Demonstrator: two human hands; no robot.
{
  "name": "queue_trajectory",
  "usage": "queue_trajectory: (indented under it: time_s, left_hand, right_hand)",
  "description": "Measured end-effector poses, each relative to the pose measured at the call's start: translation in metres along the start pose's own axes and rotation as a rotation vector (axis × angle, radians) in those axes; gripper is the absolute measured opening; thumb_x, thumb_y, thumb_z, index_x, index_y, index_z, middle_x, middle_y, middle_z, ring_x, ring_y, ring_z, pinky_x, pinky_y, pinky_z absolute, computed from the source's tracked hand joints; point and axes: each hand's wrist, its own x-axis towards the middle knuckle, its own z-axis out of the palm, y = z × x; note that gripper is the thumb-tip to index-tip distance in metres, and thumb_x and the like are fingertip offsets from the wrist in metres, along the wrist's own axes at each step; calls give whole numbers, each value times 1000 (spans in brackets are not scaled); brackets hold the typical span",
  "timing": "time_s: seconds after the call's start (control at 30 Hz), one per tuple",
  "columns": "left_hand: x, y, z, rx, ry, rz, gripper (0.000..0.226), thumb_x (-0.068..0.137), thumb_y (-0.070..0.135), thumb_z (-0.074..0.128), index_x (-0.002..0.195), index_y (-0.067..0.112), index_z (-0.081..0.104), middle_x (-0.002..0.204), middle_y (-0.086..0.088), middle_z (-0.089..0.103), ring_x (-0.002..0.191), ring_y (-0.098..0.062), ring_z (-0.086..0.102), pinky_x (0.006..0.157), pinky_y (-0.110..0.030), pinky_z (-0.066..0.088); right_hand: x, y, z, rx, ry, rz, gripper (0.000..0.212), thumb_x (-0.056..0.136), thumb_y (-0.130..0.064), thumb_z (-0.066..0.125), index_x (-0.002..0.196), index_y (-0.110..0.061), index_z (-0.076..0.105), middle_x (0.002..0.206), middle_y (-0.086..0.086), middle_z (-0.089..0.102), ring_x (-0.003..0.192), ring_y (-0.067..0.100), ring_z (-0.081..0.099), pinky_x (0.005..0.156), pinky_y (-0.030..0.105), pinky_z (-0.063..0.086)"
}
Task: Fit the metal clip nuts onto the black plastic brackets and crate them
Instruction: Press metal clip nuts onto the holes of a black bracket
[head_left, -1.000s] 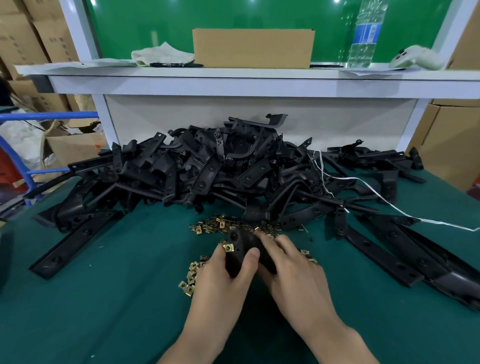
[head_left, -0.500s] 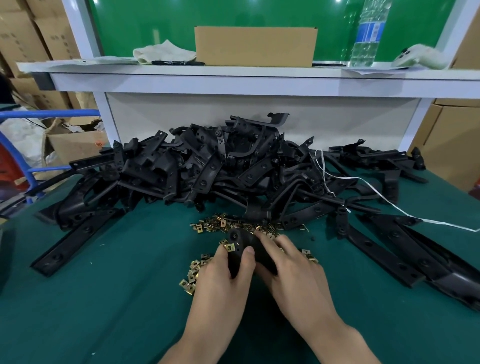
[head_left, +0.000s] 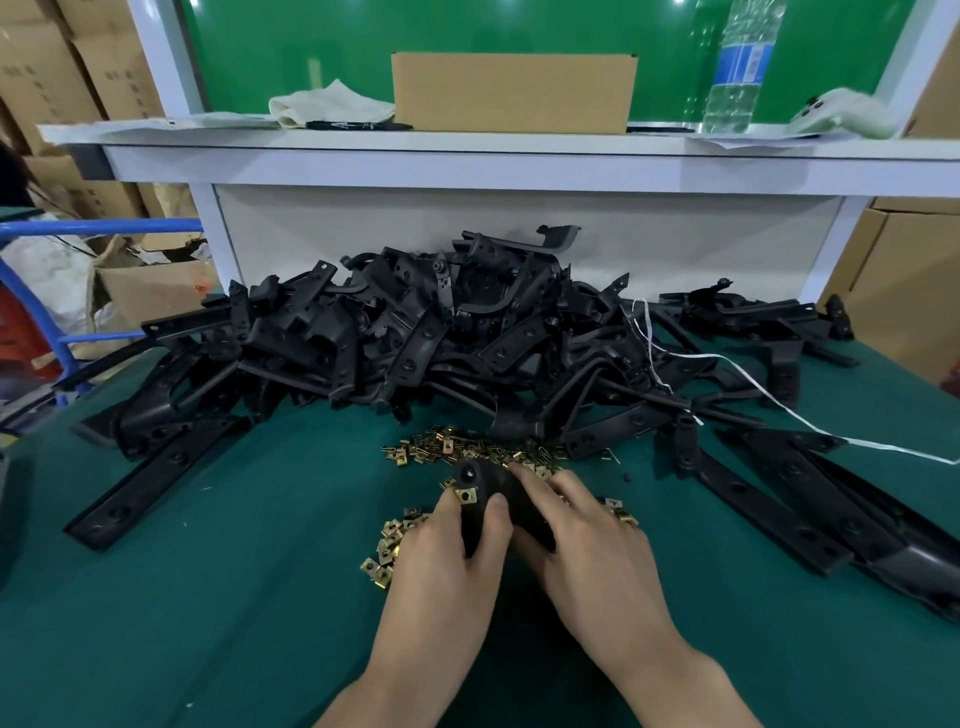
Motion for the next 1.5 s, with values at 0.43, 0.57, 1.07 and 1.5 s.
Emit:
queue_trajectory:
  time_s: [0.43,0.57,1.07,1.5]
  left_hand:
    - [1,-6,-1,76,-33,52,32,99,32,55,71,29,42,48,7,44,47,-9,46,50,-20,40]
    - [4,-9,-5,85,-47,41,31,96,39,54,71,24,43,46,6,47,43,-12,45,43,-19,35]
    - [-10,14,-13,95,-53,169,35,84,73,36,117,67,29,90,25,63,61,-2,60,55,-21,46]
    - [-5,4,-6,-14,-12,80,32,85,52,59,107,59,36,100,31,63,80,2,65,65,-14,48]
  right_hand:
    - [0,1,0,37,6,-26,54,84,-49,72,133,-35,55,106,-18,58,65,6,63,46,17,36]
    - [0,0,-1,56,-27,-28,49,90,-53,56,136,-39,47,107,-19,54,70,8,63,48,17,35]
    - [0,6,-6,318,-42,128,60,93,-57,40,150,-39,38,116,-20,49,92,12,61,77,40,53]
    - [0,-3,-8,207,-35,99,68,90,-66,28,149,-36,43,112,-14,53,81,16,63,61,35,53]
